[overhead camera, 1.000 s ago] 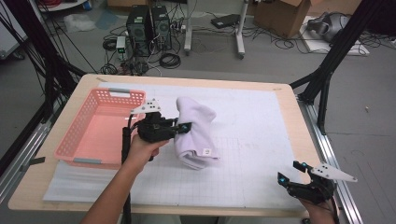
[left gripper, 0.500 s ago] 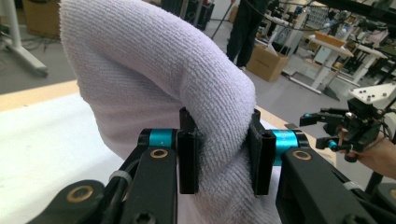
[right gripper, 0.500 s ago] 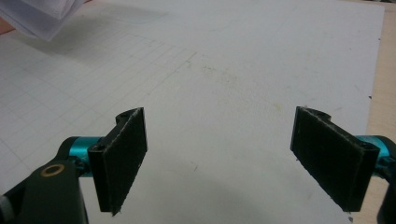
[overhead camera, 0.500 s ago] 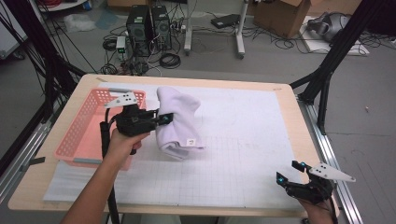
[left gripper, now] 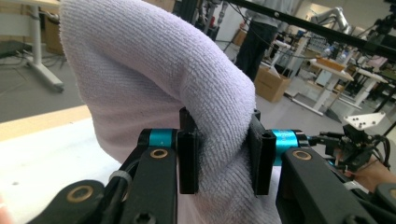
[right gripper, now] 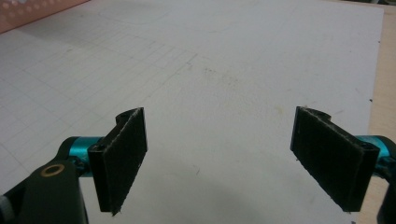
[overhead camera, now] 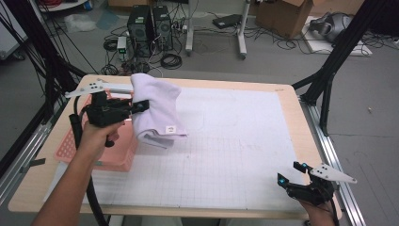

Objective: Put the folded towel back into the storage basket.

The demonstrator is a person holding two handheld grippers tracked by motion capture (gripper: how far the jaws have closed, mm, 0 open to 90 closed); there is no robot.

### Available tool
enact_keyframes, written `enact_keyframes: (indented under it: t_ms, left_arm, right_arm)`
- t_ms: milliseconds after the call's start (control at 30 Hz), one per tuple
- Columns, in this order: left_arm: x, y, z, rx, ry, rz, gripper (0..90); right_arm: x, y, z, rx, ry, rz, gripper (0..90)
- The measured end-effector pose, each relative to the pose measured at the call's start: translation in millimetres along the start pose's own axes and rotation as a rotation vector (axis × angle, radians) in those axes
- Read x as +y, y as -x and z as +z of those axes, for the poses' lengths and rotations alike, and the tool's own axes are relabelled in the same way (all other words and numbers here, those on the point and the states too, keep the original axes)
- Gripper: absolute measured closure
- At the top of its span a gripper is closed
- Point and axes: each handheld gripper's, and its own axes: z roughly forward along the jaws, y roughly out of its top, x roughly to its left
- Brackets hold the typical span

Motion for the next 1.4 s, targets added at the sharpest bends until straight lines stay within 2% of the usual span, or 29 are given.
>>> enact_keyframes:
  t_ms: [133, 400, 767, 900, 1100, 1400]
  left_arm:
    - [7.7, -5.7, -15.0, 0.020, 0.001, 0.011, 70.6]
    - [21.9, -17.9, -41.7, 0.030, 0.015, 0.027, 70.6]
    - [33.9, -37.0, -79.8, 0.006, 0.055, 0.024, 70.4]
    - [33.4, -43.8, -89.5, 0.004, 0.035, 0.018, 70.5]
    - [28.5, -57.5, -102.9, 0.013, 0.042, 0.007, 70.5]
    - [13.3, -79.7, -114.6, 0.018, 0.016, -0.010, 70.3]
  right_arm:
    - [1.0, -1.8, 1.1, 0.000, -0.001, 0.002, 17.5]
    - [4.8, -7.2, 6.2, 0.000, -0.008, -0.005, 17.5]
    - [7.1, -7.8, 9.0, -0.004, 0.000, -0.004, 17.5]
    - [7.4, -8.2, 11.3, -0.006, -0.008, -0.001, 17.5]
    - [8.2, -10.6, 16.9, -0.010, -0.026, -0.009, 17.5]
    - [10.4, -12.6, 19.6, -0.027, -0.033, -0.020, 17.5]
